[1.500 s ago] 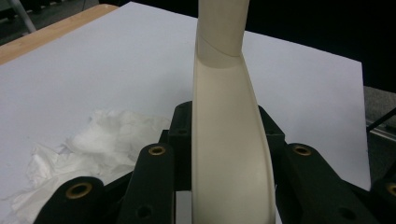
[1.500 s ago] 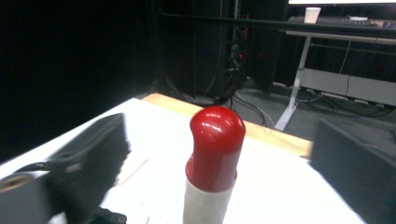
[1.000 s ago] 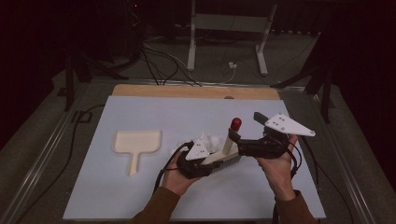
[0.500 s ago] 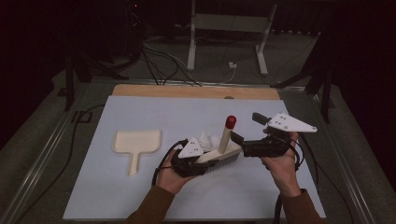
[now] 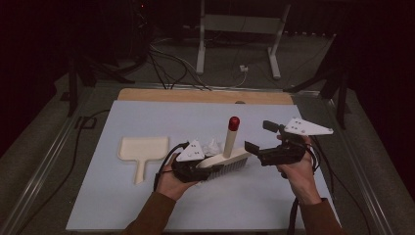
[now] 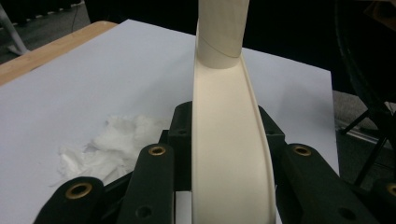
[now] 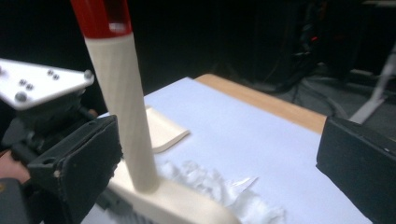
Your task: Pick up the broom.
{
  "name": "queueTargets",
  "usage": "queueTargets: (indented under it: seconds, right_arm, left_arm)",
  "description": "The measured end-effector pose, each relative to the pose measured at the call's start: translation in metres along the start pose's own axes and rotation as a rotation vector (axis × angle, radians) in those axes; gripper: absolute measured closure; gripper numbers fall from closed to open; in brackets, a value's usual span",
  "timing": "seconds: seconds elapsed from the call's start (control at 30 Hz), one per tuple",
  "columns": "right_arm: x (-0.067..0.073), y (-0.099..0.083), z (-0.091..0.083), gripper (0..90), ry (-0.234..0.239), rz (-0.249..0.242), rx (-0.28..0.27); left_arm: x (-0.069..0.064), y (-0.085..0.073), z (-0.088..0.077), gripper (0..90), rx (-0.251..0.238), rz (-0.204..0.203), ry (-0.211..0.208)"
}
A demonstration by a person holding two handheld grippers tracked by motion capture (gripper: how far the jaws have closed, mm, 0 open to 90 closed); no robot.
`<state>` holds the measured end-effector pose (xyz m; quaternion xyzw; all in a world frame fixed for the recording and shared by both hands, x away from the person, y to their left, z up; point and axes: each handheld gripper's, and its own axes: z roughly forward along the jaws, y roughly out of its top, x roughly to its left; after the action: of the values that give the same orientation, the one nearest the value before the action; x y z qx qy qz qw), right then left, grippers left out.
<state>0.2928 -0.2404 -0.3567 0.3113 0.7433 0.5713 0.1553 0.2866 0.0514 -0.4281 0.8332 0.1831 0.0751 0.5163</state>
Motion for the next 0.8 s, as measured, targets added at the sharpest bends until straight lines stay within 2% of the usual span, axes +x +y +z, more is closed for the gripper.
queueTargets:
  seconds: [0.03, 0.13, 0.17, 0.23, 0.37, 0.6, 0.8]
  right_arm:
    - [-0.001, -0.002, 0.002, 0.0, 0.024, -0.004, 0.017]
    - [0.0, -0.003, 0.005, 0.0, 0.045, -0.013, 0.038]
    - [0.0, -0.004, 0.007, 0.0, 0.074, -0.02, 0.054]
    - [0.001, -0.005, 0.01, 0.0, 0.099, -0.031, 0.075]
    - [0.004, -0.006, 0.013, 0.0, 0.126, -0.053, 0.103]
    - [0.003, -0.007, 0.02, 0.0, 0.152, -0.059, 0.132]
    - [0.004, -0.01, 0.03, 0.0, 0.213, -0.057, 0.175]
  left_arm:
    - [0.0, 0.0, -0.001, 69.5, -0.001, 0.002, -0.001]
    - [0.002, 0.001, -0.005, 69.4, -0.007, 0.009, -0.017]
    - [0.002, 0.002, -0.006, 69.4, -0.006, 0.012, -0.023]
    - [0.003, 0.003, -0.009, 69.4, -0.009, 0.018, -0.04]
    - [0.006, 0.002, -0.013, 69.4, -0.009, 0.024, -0.059]
    - [0.008, 0.002, -0.016, 69.4, -0.007, 0.031, -0.087]
    - [0.01, 0.002, -0.017, 69.4, -0.004, 0.038, -0.118]
